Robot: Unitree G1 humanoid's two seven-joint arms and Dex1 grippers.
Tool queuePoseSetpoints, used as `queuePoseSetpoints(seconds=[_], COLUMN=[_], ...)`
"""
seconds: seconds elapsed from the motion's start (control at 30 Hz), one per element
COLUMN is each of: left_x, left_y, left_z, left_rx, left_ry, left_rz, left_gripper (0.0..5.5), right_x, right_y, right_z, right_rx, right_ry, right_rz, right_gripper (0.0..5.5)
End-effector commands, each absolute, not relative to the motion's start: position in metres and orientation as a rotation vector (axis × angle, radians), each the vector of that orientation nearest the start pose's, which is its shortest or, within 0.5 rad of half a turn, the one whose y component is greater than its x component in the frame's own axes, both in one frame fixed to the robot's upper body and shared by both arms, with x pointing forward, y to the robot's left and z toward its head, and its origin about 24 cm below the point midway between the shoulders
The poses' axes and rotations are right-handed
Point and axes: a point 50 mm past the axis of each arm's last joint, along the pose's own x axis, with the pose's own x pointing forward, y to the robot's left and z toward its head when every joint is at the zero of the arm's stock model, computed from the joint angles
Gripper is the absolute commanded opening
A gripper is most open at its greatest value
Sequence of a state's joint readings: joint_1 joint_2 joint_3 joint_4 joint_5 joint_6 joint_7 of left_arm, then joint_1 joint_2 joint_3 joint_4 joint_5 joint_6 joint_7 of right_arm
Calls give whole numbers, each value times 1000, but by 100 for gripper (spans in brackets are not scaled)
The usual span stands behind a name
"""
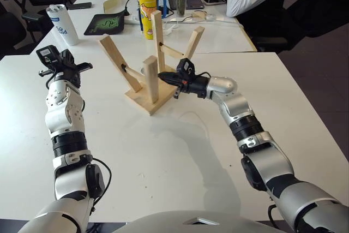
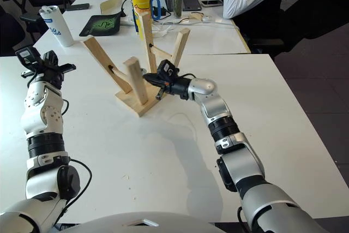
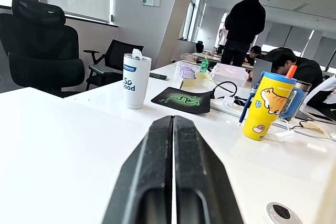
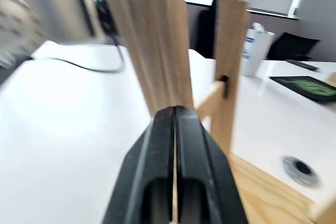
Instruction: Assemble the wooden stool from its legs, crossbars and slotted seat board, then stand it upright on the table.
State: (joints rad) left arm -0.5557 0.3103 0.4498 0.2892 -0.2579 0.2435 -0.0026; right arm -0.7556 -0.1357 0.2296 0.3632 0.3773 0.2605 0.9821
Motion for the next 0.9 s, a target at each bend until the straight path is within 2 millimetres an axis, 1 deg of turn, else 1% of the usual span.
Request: queuePoseSetpoints(seconds=[0.03, 0.07, 0.1, 0.13, 0.17, 0.2, 0.23, 0.27, 0.3, 0.33, 0.37, 0.4, 0.43, 0.47, 0.5, 0.53, 0.57, 0.63, 0.7, 0.77, 0.9], left_x=[323, 322, 321, 319, 318, 318, 318, 319, 319, 319, 319, 319, 318, 314, 311, 306, 302, 295, 293, 292, 289], left_y=[293, 294, 295, 296, 296, 295, 293, 289, 284, 280, 275, 272, 269, 267, 265, 263, 262, 260, 257, 249, 236], left_z=[139, 137, 133, 130, 126, 124, 123, 120, 117, 113, 107, 100, 90, 80, 69, 58, 49, 37, 32, 29, 24], left_rx=[-156, -152, -153, -153, -151, -151, -150, -142, -133, -125, -99, -65, -35, -13, 9, 33, 54, 88, 103, 105, 107], left_ry=[-106, -96, -83, -73, -64, -56, -47, -27, -5, 26, 76, 129, 196, 261, 324, 399, 451, 526, 548, 566, 602], left_rz=[346, 349, 352, 356, 356, 352, 340, 309, 276, 242, 204, 175, 152, 126, 99, 71, 52, 23, -16, -76, -157], left_gripper=[4, 4, 4, 4, 4, 4, 4, 4, 4, 4, 4, 4, 4, 4, 4, 4, 4, 4, 4, 4, 4], right_x=[358, 366, 367, 364, 364, 367, 377, 391, 403, 413, 419, 421, 418, 412, 404, 398, 392, 383, 377, 376, 370], right_y=[-63, -76, -91, -106, -125, -141, -153, -163, -169, -172, -173, -173, -172, -170, -165, -161, -158, -146, -134, -120, -103], right_z=[251, 267, 295, 320, 343, 354, 351, 334, 311, 281, 243, 206, 173, 142, 117, 99, 85, 68, 55, 51, 44], right_rx=[243, 278, 385, 544, 644, 644, 585, 492, 415, 316, 165, 28, -100, -179, -226, -247, -257, -264, -255, -266, -283], right_ry=[-349, -414, -504, -571, -634, -660, -623, -536, -423, -301, -156, -16, 87, 173, 248, 288, 318, 354, 393, 398, 425], right_rz=[1092, 972, 895, 862, 787, 674, 547, 404, 311, 242, 191, 179, 192, 235, 300, 348, 389, 468, 523, 555, 648], right_gripper=[0, 0, 0, 0, 0, 0, 0, 0, 0, 0, 0, 0, 0, 0, 0, 0, 0, 0, 0, 0, 0])
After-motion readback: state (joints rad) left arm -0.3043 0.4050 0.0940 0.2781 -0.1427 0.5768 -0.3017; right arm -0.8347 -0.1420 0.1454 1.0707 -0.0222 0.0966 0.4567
